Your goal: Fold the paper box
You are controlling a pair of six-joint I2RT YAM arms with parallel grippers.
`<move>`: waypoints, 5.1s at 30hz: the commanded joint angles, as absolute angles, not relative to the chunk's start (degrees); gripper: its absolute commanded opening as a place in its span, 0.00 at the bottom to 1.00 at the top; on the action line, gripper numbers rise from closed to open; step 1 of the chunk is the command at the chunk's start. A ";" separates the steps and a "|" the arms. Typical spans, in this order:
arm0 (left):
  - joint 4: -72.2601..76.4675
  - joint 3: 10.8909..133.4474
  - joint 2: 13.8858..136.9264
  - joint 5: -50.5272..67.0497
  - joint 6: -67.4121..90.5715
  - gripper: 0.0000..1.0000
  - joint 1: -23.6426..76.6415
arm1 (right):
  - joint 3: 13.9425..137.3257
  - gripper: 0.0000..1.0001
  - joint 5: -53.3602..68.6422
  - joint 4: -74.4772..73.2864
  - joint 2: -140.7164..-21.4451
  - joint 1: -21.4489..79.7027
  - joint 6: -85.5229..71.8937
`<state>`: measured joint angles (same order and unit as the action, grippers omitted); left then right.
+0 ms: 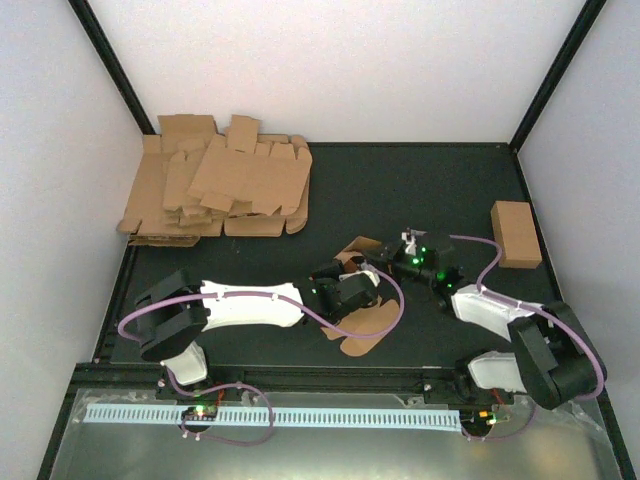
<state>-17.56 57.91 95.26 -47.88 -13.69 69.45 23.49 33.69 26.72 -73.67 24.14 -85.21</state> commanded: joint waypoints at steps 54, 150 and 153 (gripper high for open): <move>-37.52 66.56 93.41 25.45 -1.12 0.78 36.04 | 24.52 0.15 36.20 32.26 -81.01 24.43 -82.56; -29.95 63.82 84.14 16.13 5.63 0.83 46.79 | 33.44 0.11 31.89 6.19 -67.33 27.38 -41.58; -29.28 63.52 83.35 17.63 6.05 0.83 45.65 | 32.90 0.10 32.29 6.40 -68.08 27.34 -41.16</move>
<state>-31.66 63.90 85.58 13.78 4.78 47.03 32.25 30.22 4.73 -67.40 27.03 -41.01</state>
